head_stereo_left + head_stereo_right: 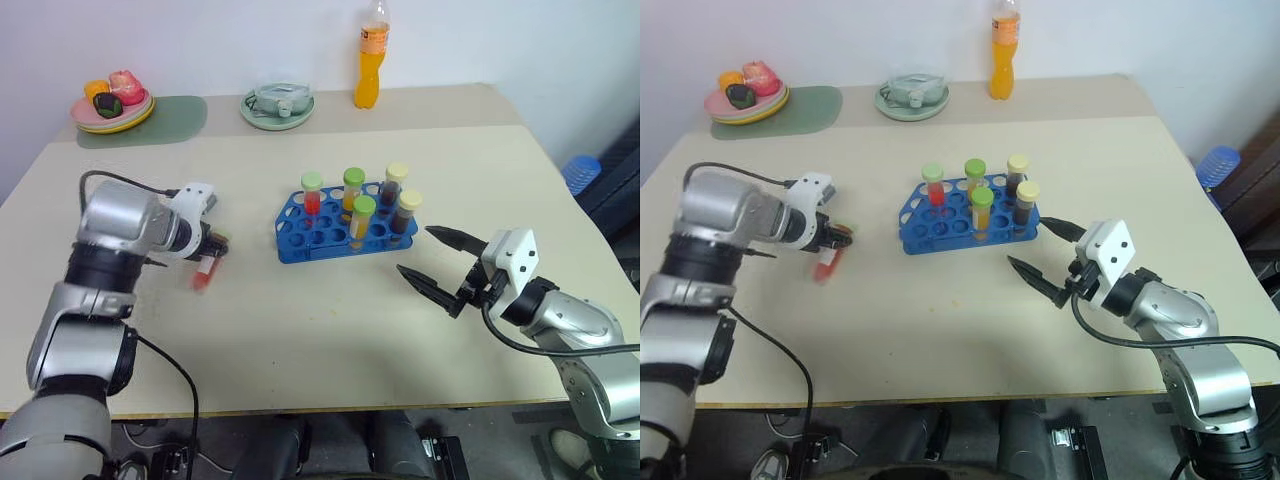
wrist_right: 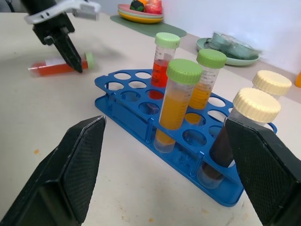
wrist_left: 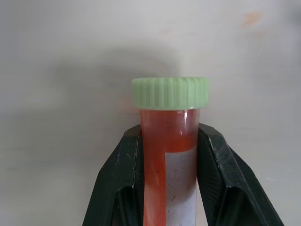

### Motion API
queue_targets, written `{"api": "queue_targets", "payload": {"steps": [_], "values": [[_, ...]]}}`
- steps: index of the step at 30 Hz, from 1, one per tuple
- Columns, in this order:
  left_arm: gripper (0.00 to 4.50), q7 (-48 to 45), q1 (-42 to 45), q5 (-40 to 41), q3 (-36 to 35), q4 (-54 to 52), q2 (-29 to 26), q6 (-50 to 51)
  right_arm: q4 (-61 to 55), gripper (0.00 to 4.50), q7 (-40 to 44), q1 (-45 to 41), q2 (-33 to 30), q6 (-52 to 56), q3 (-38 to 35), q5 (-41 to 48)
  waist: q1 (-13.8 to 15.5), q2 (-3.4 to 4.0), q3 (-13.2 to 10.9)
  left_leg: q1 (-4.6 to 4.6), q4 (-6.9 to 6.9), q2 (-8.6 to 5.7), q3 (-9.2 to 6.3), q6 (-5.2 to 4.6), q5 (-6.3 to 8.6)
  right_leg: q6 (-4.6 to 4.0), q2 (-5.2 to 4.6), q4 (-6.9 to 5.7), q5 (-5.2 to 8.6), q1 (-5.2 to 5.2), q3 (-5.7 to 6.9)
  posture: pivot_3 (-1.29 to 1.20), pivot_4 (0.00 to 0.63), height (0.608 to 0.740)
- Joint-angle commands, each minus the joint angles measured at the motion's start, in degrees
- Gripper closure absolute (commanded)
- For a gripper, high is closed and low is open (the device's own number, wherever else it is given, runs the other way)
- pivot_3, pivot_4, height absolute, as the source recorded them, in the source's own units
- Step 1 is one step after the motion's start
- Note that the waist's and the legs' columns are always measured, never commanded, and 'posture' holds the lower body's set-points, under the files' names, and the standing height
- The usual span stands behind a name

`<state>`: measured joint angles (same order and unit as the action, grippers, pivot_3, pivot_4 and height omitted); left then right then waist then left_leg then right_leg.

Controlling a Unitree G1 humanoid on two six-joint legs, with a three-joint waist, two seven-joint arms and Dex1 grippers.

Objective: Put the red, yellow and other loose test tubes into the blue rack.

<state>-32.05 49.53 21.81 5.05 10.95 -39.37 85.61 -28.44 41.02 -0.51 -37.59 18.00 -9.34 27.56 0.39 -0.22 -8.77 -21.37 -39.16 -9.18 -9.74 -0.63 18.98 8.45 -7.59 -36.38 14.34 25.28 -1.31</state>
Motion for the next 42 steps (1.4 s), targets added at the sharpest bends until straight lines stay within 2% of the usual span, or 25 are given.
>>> {"api": "queue_targets", "payload": {"steps": [1,3,4,5,9,11,15,21,29,42], "values": [[3.34,-4.64,-6.69,4.28,-9.04,-15.07,-1.41,-11.39,-0.14,0.35,0.61,-0.78,0.1,-1.58,-0.5,-0.37,0.03,0.01,0.0,0.0,-0.01,0.0,0.0,0.0,0.0,0.0,0.0,0.0,0.0,-0.01,0.0,0.0,0.15,0.74],[3.34,-7.08,-13.07,4.12,-12.65,-22.15,-0.11,-25.7,0.49,0.35,0.94,-1.07,0.21,-1.82,-0.21,-0.67,0.12,0.03,0.02,0.04,0.01,0.0,0.03,0.0,0.0,0.0,-0.04,0.04,0.0,-0.06,0.0,0.0,0.15,0.74],[3.34,-9.89,-14.47,8.37,-16.22,-23.14,2.41,-27.62,0.72,0.35,1.1,-1.15,0.22,-1.92,-0.13,-0.73,0.24,0.03,0.01,0.04,0.01,0.02,0.03,0.0,0.0,0.0,-0.04,0.06,0.0,-0.07,0.0,0.0,0.15,0.74],[3.34,-10.29,-16.37,8.43,-17.39,-24.73,3.59,-32.2,0.99,0.35,1.28,-1.24,0.2,-2.02,-0.11,-0.77,0.47,0.03,0.02,0.04,0.0,0.03,0.03,0.0,0.0,-0.01,-0.03,0.09,0.0,-0.09,0.02,0.0,0.15,0.74],[3.34,-10.11,-21.03,6.14,-15.46,-29.28,8.5,-45.75,2.14,0.35,2.13,-1.13,-0.16,-2.51,-0.58,-0.81,0.67,0.02,0.02,0.08,-0.07,0.02,0.0,0.0,0.0,-0.02,-0.05,0.15,-0.01,-0.28,0.07,0.0,0.15,0.74],[3.34,-10.6,-23.0,7.11,-15.85,-29.89,13.23,-53.59,2.49,0.35,2.37,-0.83,-0.33,-2.72,-0.88,-1.0,0.65,0.02,0.02,0.1,-0.07,0.02,0.0,-0.01,0.0,-0.02,-0.05,0.18,-0.01,-0.32,0.07,0.0,0.15,0.74],[3.34,-10.13,-24.87,1.89,-11.92,-26.58,18.8,-67.17,1.98,0.35,2.37,0.4,-0.74,-2.59,-2.2,-1.31,0.47,0.02,0.02,0.15,-0.04,0.03,0.01,0.0,0.0,-0.01,-0.05,0.17,-0.01,-0.33,0.07,0.0,0.15,0.74],[3.34,-8.06,-23.93,-9.59,-4.19,-14.34,24.65,-89.6,-1.32,0.35,1.27,4.41,-1.66,-1.68,-5.48,-1.37,1.15,0.02,0.04,0.15,-0.07,0.01,0.04,-0.02,0.01,0.0,-0.06,0.21,-0.02,-0.38,0.07,0.0,0.15,0.74],[3.34,-8.91,-22.49,-11.29,-0.46,0.92,30.82,-104.7,-7.66,0.35,-0.97,10.46,-2.22,1.7,-11.16,0.12,1.97,0.02,0.05,0.15,-0.11,0.0,0.06,-0.02,0.01,0.07,-0.06,0.22,-0.06,-0.39,0.05,0.0,0.15,0.74],[3.34,-11.35,-17.6,-10.8,-0.84,18.88,34.88,-114.71,-11.58,0.35,-2.7,11.84,-2.57,5.6,-14.03,1.33,1.95,-0.01,0.11,0.19,-0.11,0.01,0.07,-0.04,0.01,0.1,-0.06,0.22,-0.07,-0.43,0.05,0.0,0.15,0.74]]}}
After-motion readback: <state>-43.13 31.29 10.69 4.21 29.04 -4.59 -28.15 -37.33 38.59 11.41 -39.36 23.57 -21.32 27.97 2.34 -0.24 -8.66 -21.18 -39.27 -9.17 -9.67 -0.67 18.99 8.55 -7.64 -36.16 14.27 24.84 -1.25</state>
